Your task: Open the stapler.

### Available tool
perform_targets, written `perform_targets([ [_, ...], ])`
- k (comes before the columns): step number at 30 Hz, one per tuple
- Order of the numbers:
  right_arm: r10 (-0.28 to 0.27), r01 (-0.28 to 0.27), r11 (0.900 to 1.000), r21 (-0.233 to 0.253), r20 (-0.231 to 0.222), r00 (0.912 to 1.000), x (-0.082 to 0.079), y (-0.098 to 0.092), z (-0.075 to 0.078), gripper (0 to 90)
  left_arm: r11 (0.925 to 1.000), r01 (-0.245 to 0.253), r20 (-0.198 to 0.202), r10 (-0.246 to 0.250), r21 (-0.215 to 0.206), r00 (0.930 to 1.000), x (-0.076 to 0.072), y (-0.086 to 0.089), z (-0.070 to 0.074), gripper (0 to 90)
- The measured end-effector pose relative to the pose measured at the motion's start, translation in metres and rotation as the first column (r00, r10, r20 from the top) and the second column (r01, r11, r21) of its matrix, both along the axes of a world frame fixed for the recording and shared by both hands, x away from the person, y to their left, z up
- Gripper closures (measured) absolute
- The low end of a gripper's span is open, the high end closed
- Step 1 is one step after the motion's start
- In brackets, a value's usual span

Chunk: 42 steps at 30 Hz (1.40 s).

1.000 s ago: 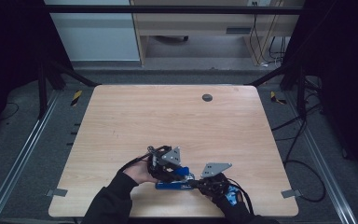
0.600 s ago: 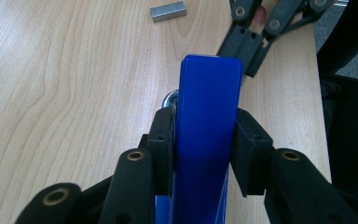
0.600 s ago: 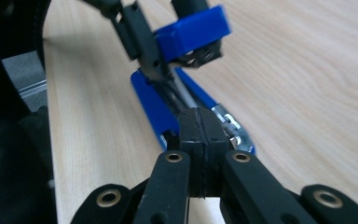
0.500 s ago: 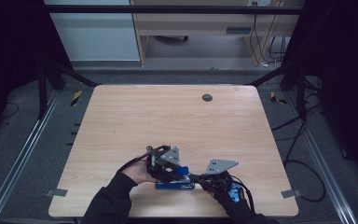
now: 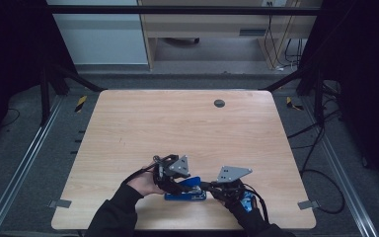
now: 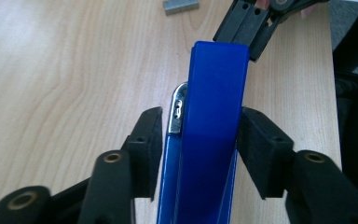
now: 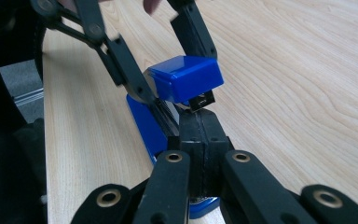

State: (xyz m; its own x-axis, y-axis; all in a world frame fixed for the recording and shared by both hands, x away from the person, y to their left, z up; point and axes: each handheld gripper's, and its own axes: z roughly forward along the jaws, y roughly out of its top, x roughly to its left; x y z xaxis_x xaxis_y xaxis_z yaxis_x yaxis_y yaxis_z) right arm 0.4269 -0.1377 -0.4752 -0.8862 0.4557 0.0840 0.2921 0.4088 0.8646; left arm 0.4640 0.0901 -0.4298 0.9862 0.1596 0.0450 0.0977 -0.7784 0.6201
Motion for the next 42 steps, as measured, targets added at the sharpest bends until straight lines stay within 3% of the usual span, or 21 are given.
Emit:
perform_targets([
  [2,-0.003,0.003,1.0,0.001,0.001,1.0,0.0,0.0,0.0,90.0,0.9998,-0.02,0.019,0.02,0.002,0.9996,-0.003,0.005,0.004,47.4],
  [8,-0.008,0.008,1.0,0.018,0.008,0.9999,-0.001,0.0,0.001,90.0,0.9919,-0.105,0.033,0.108,-0.07,0.9936,-0.012,0.026,0.009,46.8],
  [13,-0.012,0.012,1.0,0.027,0.006,0.9999,0.0,-0.001,0.001,90.0,0.975,-0.186,0.031,0.191,-0.122,0.9811,-0.019,0.04,0.007,46.6],
  [16,-0.014,0.014,1.0,0.028,0.003,0.9999,0.001,0.0,0.001,90.0,0.9542,-0.24,0.019,0.247,-0.178,0.9687,-0.023,0.046,0.004,46.7],
  [24,-0.018,0.018,1.0,0.025,0.003,0.9998,0.002,0.0,0.001,90.0,0.8764,-0.383,0.013,0.404,-0.291,0.9145,-0.037,0.059,-0.011,49.2],
  [27,-0.02,0.02,0.999,0.029,0.0,0.9998,0.002,-0.001,0.001,90.0,0.8403,-0.428,0.019,0.459,-0.333,0.888,-0.046,0.063,-0.016,51.8],
  [32,-0.016,0.016,0.999,0.033,-0.008,0.9998,0.002,0.0,0.001,90.0,0.7856,-0.491,0.069,0.553,-0.376,0.8306,-0.063,0.066,-0.029,53.3],
  [33,-0.016,0.016,0.999,0.033,-0.008,0.9998,0.002,0.0,0.001,90.0,0.7768,-0.498,0.067,0.562,-0.386,0.8245,-0.066,0.067,-0.032,53.8],
  [36,-0.015,0.015,0.999,0.03,-0.006,0.9999,0.002,0.001,0.001,89.9,0.7402,-0.531,0.04,0.597,-0.413,0.8014,-0.073,0.069,-0.04,55.6],
  [37,-0.013,0.014,0.999,0.031,-0.007,0.9999,0.002,0.001,0.001,89.8,0.7307,-0.538,0.025,0.602,-0.42,0.798,-0.076,0.069,-0.043,56.5],
  [39,-0.014,0.014,0.999,0.034,-0.008,0.9999,0.003,0.001,0.001,89.9,0.7093,-0.562,0.018,0.627,-0.426,0.7786,-0.081,0.07,-0.047,57.1],
  [42,-0.013,0.013,0.999,0.035,-0.006,0.9999,0.003,0.002,0.002,89.8,0.6796,-0.584,-0.011,0.647,-0.445,0.7623,-0.09,0.07,-0.052,60.2],
])
